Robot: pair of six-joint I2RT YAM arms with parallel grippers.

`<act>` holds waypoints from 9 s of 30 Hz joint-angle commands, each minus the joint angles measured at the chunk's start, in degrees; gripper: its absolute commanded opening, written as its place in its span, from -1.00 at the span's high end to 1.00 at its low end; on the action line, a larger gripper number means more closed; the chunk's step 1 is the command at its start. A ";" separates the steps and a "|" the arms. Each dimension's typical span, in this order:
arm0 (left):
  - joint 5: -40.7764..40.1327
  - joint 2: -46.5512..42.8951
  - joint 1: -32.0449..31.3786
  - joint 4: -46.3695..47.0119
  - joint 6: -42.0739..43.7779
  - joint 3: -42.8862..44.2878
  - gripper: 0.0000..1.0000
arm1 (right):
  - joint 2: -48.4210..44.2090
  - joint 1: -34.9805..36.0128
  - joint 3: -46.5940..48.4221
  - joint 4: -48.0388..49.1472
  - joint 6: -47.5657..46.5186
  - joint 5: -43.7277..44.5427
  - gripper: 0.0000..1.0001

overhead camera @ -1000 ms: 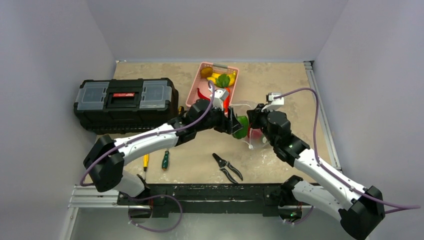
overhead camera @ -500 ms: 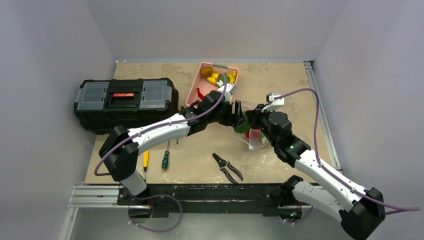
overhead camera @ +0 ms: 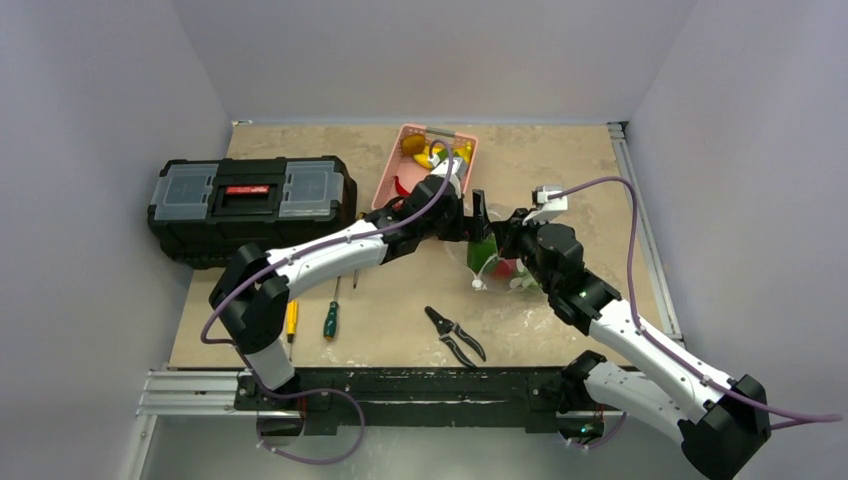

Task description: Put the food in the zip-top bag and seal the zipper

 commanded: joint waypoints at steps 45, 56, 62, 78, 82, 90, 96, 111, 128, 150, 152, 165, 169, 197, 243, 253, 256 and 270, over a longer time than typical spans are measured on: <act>17.69 -5.99 2.62 7.21 -6.76 -10.76 0.25 | -2.09 0.35 2.02 -1.30 -2.12 3.65 1.00; 21.57 -16.54 -0.44 11.12 0.01 -7.97 1.00 | -10.40 0.33 9.92 -11.31 -0.68 4.24 1.00; 21.50 -12.78 0.16 10.49 -4.60 -8.72 1.00 | -9.60 0.28 5.06 -5.09 -0.76 7.39 1.00; 22.46 -13.72 -0.30 12.87 -6.04 -5.15 1.00 | -10.53 0.26 10.66 -9.44 -1.98 10.44 1.00; 23.13 -9.17 1.88 7.78 -10.63 -5.14 1.00 | -5.71 0.29 7.68 -9.00 -0.27 12.96 1.00; 28.40 -7.68 2.32 11.28 -10.28 -4.60 1.00 | -2.10 0.27 8.52 -10.39 0.78 12.25 1.00; 26.80 -10.66 3.29 7.87 -6.28 -3.64 0.20 | -6.37 0.22 7.66 -8.85 -0.23 14.25 1.00; 6.65 -15.74 11.96 -7.88 10.17 -1.66 -0.35 | -7.10 0.21 3.49 -5.79 -0.63 18.19 1.00; -9.29 8.50 16.72 14.97 -3.68 10.79 -0.58 | -4.62 -0.26 0.83 -2.01 -1.16 15.99 1.00; -38.50 35.38 17.82 3.66 -48.45 34.96 -0.48 | -5.61 1.33 -0.61 -0.59 -2.10 16.81 1.00; -40.32 36.21 17.78 3.90 -48.72 35.33 -0.40 | -5.89 1.86 -0.70 -0.59 -2.20 17.20 1.00; -46.06 41.25 17.77 -5.31 -51.14 41.58 -0.33 | -6.26 2.77 -0.88 -0.41 -2.65 18.23 1.00; -47.37 43.07 17.94 -3.28 -49.35 42.47 -0.32 | -6.20 2.76 -0.85 -0.41 -2.74 18.46 1.00; -39.47 36.88 19.61 17.40 -32.98 32.09 1.00 | -5.02 2.81 -0.73 0.26 -3.12 18.44 1.00; -50.15 49.84 21.28 20.84 -43.22 39.55 -0.15 | -4.55 2.64 -1.07 0.21 -2.86 17.39 1.00; -49.57 54.64 22.45 29.02 -41.54 43.98 0.05 | -2.66 2.62 -0.65 0.11 -3.08 17.76 1.00; -49.04 54.36 23.00 29.49 -42.52 43.13 0.40 | -2.34 2.59 -0.54 0.28 -3.09 17.74 1.00; -42.26 46.47 22.33 33.23 -40.28 33.00 1.00 | -3.35 2.42 -0.72 0.54 -3.24 17.75 1.00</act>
